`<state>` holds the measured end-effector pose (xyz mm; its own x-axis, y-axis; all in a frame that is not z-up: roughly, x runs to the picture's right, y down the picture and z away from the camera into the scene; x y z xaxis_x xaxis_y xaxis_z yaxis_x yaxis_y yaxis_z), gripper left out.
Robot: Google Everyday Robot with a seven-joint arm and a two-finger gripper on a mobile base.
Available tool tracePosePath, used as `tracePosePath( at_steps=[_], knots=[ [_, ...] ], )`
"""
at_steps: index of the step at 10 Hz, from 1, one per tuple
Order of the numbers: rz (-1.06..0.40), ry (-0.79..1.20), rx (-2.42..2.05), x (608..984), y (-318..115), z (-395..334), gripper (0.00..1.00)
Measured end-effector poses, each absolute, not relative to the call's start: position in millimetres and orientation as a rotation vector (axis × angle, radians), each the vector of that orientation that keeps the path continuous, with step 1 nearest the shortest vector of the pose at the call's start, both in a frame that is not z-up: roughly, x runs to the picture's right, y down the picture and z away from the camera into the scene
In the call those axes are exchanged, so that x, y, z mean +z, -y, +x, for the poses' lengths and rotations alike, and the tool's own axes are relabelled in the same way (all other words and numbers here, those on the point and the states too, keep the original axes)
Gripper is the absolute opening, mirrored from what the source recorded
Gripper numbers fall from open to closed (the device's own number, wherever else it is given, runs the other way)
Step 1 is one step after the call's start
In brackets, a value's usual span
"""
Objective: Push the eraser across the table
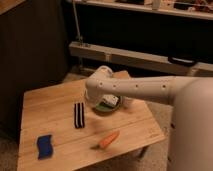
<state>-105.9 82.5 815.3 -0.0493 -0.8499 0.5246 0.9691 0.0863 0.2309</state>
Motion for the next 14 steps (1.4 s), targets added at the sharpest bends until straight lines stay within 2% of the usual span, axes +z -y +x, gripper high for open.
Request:
tracePosePath(
  at_steps=[3, 8, 11, 14],
  knots=[
    [-0.283, 0.634, -1.498, 826.7, -89.2, -111.6, 0.31],
    [-0.281, 0.584, -1.49, 792.7, -76.9, -87.3, 0.31],
    [-0.293, 0.635, -1.483, 805.8, -101.1, -92.9, 0.31],
    [-0.284, 0.675, -1.472, 838.9, -146.7, -96.1, 0.31]
  ],
)
